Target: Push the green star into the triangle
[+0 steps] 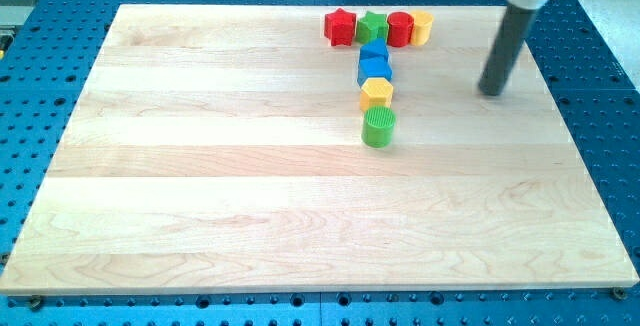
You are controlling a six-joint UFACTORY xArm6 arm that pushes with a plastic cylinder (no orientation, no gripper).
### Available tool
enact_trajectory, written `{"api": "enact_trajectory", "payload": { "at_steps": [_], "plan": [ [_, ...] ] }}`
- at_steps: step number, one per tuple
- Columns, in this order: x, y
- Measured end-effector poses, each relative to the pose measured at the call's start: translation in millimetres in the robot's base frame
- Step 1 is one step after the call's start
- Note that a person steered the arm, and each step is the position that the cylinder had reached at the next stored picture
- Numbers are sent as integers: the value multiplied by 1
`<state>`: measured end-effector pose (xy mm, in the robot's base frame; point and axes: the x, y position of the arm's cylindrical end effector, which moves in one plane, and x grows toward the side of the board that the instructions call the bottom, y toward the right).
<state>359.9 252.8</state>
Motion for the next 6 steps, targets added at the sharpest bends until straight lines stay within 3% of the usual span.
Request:
{"api": "enact_trajectory", "payload": {
  "at_steps": [3,4,5,6],
  "plan": [
    [-107,18],
    [-127,-75],
    [-144,-105],
    [-124,-171]
  ]
}}
